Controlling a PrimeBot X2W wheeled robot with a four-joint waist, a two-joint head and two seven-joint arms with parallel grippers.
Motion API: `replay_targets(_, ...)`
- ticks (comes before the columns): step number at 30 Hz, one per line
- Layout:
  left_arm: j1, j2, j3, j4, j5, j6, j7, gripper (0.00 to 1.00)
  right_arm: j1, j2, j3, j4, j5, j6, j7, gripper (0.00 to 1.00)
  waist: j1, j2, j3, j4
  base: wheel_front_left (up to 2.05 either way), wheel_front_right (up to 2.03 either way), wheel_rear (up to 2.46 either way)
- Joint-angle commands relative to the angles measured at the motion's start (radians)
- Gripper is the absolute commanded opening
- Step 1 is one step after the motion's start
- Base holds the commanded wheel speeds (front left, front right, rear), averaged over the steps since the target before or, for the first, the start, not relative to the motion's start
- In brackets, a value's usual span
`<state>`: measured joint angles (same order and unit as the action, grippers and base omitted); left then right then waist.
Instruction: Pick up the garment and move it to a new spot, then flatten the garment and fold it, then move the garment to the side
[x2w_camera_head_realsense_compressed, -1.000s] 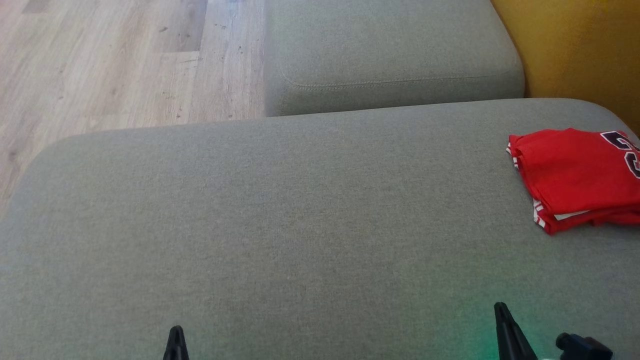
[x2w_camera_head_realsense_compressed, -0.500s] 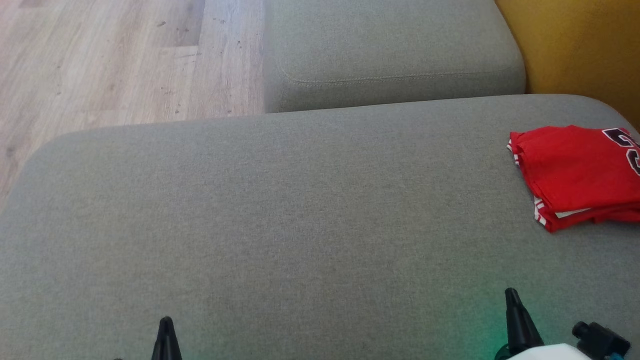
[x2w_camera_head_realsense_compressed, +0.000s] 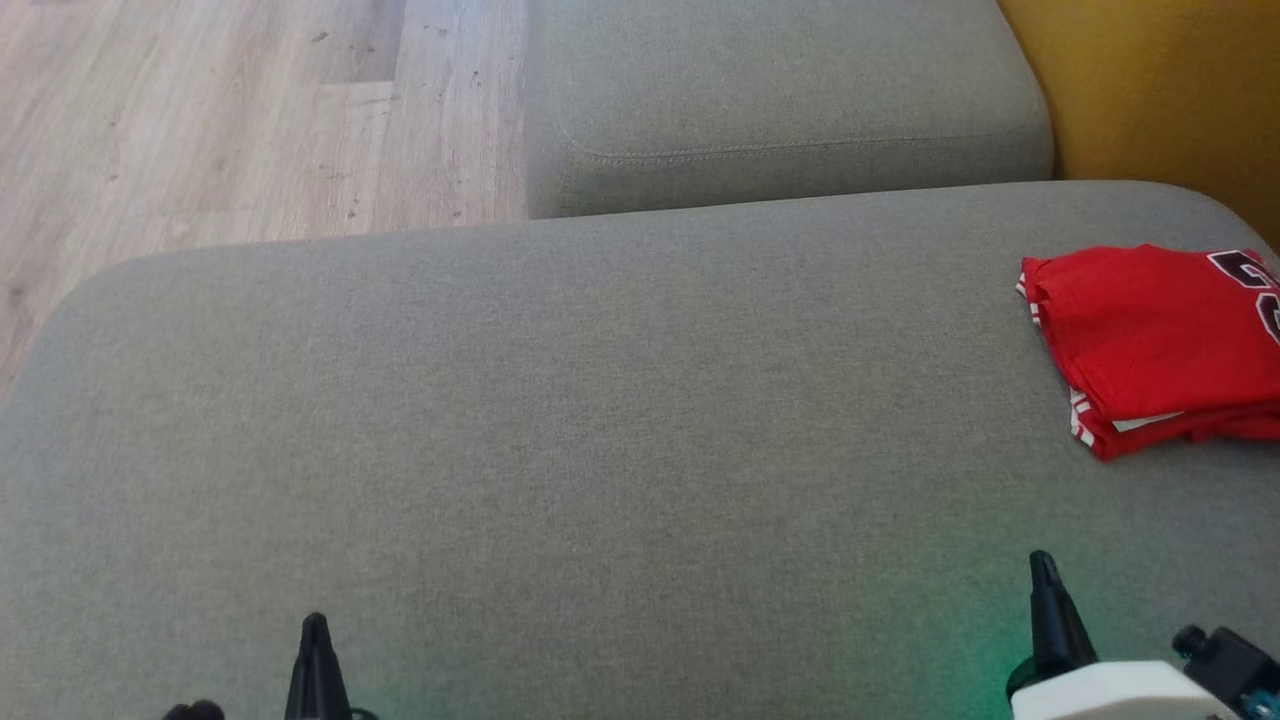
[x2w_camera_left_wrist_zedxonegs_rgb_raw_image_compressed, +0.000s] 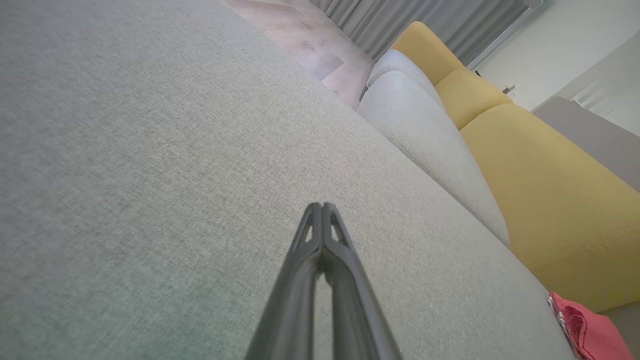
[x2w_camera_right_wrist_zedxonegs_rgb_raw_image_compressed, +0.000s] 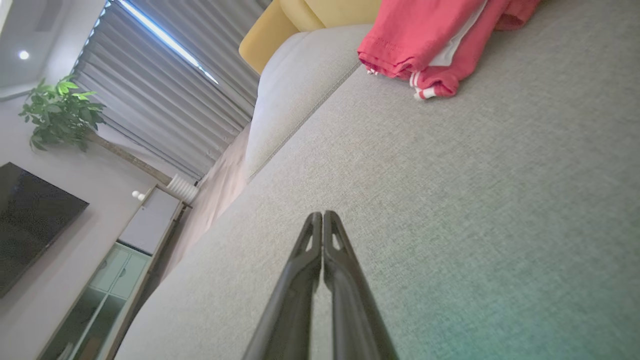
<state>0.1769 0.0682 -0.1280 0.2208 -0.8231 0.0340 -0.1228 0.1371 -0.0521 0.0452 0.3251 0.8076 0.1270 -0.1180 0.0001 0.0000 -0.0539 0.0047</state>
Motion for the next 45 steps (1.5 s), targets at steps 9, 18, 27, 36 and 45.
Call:
replay_targets(9,-0.087,0.014,0.048,-0.019,-0.136,-0.028,0.033,0.00,-0.081,-0.022,-0.015,-0.042,0.141,0.002,0.032,0.00,-0.0001,0.0000,0.009,-0.001,0.00,0.00,0.00)
replay_targets(18,-0.116,0.014,0.070,-0.013,-0.241,-0.049,0.058,0.00,-0.106,-0.023,-0.030,-0.048,0.247,0.002,0.057,0.00,-0.0001,0.0000,0.016,-0.001,0.00,0.00,0.00)
replay_targets(27,-0.143,0.014,0.090,-0.007,-0.334,-0.068,0.081,0.00,-0.127,-0.024,-0.044,-0.054,0.340,0.002,0.080,0.00,-0.0001,0.0000,0.023,-0.002,0.00,0.00,0.00)
replay_targets(36,-0.172,0.014,0.114,-0.001,-0.437,-0.088,0.107,0.00,-0.152,-0.024,-0.061,-0.060,0.445,0.003,0.106,0.00,-0.0001,0.0000,0.030,-0.002,0.00,0.00,0.00)
replay_targets(45,-0.202,0.013,0.137,0.005,-0.541,-0.109,0.133,0.00,-0.176,-0.024,-0.078,-0.066,0.550,0.003,0.132,0.00,-0.0001,0.0000,0.037,-0.003,0.00,0.00,0.00)
